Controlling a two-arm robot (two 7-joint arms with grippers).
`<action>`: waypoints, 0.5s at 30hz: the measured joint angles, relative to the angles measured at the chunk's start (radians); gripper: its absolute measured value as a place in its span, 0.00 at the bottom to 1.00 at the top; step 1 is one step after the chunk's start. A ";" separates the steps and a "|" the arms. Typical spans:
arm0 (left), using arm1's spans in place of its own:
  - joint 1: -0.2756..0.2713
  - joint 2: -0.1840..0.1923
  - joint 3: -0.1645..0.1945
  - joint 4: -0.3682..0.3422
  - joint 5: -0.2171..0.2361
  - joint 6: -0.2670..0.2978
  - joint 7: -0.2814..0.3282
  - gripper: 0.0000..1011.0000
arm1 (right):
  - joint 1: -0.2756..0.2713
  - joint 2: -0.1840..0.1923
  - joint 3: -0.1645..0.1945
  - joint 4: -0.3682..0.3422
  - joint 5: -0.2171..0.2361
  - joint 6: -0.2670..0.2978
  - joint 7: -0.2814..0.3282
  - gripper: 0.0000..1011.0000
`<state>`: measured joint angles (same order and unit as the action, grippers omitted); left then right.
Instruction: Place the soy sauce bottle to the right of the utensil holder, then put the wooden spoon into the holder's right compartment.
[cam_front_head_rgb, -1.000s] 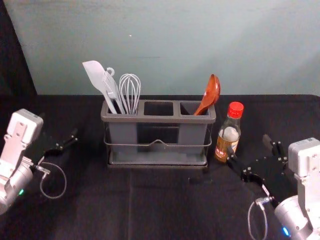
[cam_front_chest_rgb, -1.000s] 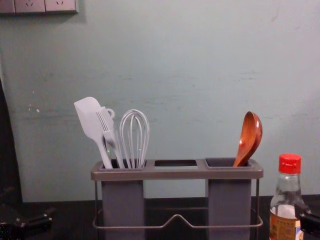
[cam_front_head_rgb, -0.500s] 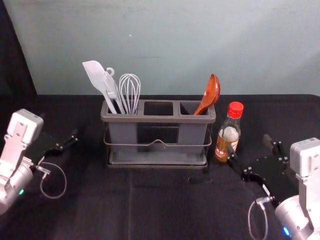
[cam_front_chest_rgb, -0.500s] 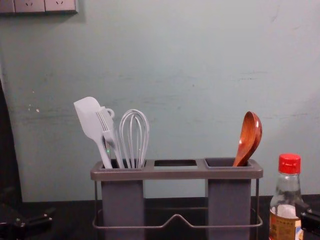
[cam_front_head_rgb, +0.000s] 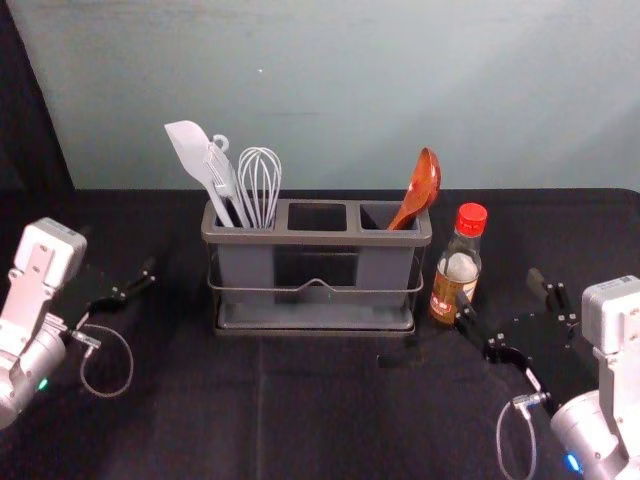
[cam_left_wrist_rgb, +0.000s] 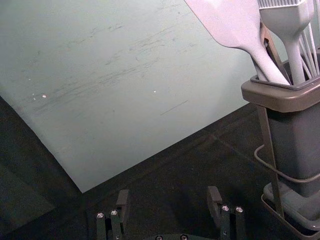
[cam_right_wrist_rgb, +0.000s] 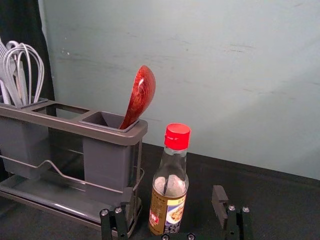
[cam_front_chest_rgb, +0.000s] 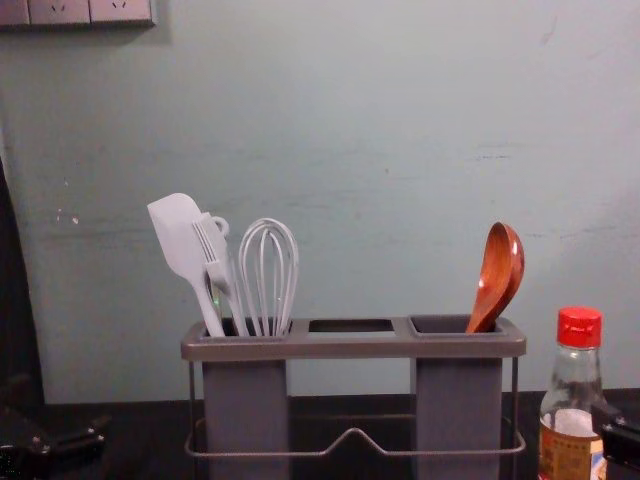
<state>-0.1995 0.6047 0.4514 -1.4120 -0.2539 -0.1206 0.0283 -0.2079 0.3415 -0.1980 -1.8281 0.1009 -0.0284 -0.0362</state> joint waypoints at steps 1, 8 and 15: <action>0.000 0.000 0.000 0.000 0.000 0.000 0.000 1.00 | 0.000 0.000 0.000 0.000 0.000 0.000 0.000 0.99; 0.000 0.000 0.000 0.000 0.000 0.000 0.000 1.00 | 0.000 0.000 0.000 0.000 0.001 -0.001 0.000 0.99; 0.000 0.000 0.000 0.000 0.000 0.000 0.000 1.00 | 0.000 0.000 0.000 0.000 0.001 -0.001 0.000 0.99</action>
<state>-0.1995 0.6047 0.4514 -1.4120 -0.2539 -0.1206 0.0283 -0.2079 0.3415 -0.1979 -1.8282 0.1021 -0.0296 -0.0363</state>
